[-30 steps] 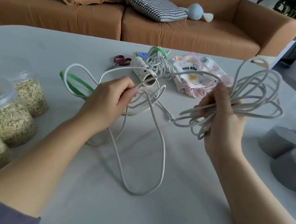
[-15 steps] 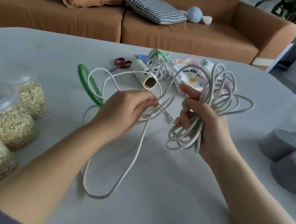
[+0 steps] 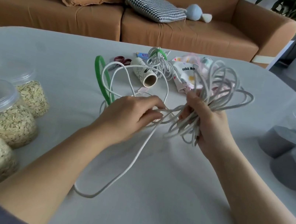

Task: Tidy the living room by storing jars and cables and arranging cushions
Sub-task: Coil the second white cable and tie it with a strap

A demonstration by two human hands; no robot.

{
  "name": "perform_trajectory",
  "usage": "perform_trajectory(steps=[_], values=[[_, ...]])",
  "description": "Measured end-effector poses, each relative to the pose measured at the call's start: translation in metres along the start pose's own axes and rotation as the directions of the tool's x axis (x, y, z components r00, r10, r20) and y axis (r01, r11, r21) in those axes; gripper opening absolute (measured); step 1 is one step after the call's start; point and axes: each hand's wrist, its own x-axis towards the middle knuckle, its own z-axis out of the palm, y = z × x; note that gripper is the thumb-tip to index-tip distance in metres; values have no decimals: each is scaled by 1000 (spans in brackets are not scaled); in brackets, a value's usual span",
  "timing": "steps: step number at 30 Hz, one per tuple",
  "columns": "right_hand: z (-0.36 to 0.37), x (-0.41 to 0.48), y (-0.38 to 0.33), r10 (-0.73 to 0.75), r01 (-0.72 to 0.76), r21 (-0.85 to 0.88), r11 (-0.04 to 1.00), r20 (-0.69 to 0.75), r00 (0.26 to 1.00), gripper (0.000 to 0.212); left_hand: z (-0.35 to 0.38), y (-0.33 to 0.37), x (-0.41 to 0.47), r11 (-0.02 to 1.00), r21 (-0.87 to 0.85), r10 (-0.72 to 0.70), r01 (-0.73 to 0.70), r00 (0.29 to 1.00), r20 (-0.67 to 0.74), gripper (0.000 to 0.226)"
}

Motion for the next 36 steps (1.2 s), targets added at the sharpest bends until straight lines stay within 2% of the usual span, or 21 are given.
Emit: perform_trajectory(steps=[2, 4, 7, 9, 11, 13, 15, 17, 19, 21, 24, 26, 31, 32, 35, 36], values=[[-4, 3, -1, -11, 26, 121, 992, -124, 992, 17, -2, -8, -2, 993, -18, -120, 120, 993, -3, 11], [-7, 4, -5, -49, 75, 190, 979, -136, 989, 23, -6, -16, -4, 978, -3, -211, 211, 977, 15, 19], [-5, 1, -10, -76, 53, 355, 934, 50, 996, 39, -12, -16, -4, 965, 57, -261, 257, 961, 92, 29], [-5, -1, -13, -52, -87, 529, 844, 242, 969, 32, -11, -14, -3, 953, 183, -274, 241, 944, 182, 29], [-7, 0, -14, -21, -305, 610, 731, 467, 884, 28, -9, -16, -1, 947, 273, -241, 169, 936, 257, 29], [-11, 0, -15, 47, -504, 548, 668, 645, 762, 27, -9, -22, 0, 962, 266, -147, 64, 941, 305, 22], [-15, 1, -16, 190, -636, 357, 684, 755, 628, 35, -10, -24, 0, 964, 264, -85, -5, 941, 328, 21], [-18, 1, -17, 334, -701, 130, 701, 808, 484, 38, -11, -22, 0, 957, 289, -67, -26, 949, 307, 22], [-20, 0, -16, 431, -718, -7, 695, 804, 410, 34, -12, -21, 1, 949, 314, -48, -31, 969, 241, 30], [-19, -1, -18, 508, -711, -75, 699, 752, 420, 27, -13, -22, 1, 930, 367, -13, -39, 990, 137, 33], [-13, -6, -23, 587, -680, -85, 728, 589, 555, 16, -15, -25, 2, 889, 459, -14, 5, 1000, 16, 19], [-9, -9, -25, 598, -656, -84, 750, 510, 618, 11, -18, -24, 3, 881, 471, -46, 45, 999, -10, 18], [-7, -10, -20, 555, -616, -90, 782, 549, 625, 53, -18, -19, 3, 925, 373, -61, 68, 998, -31, 26], [-7, -10, -19, 546, -610, -96, 786, 570, 614, 51, -18, -18, 3, 930, 362, -56, 68, 998, -42, 30], [-3, -12, -20, 477, -540, -128, 832, 663, 577, 19, -21, -8, 4, 943, 327, -44, 59, 998, -54, 31], [-2, -13, -20, 456, -518, -134, 845, 687, 565, 25, -20, -7, 4, 949, 309, -46, 56, 998, -40, 30]])
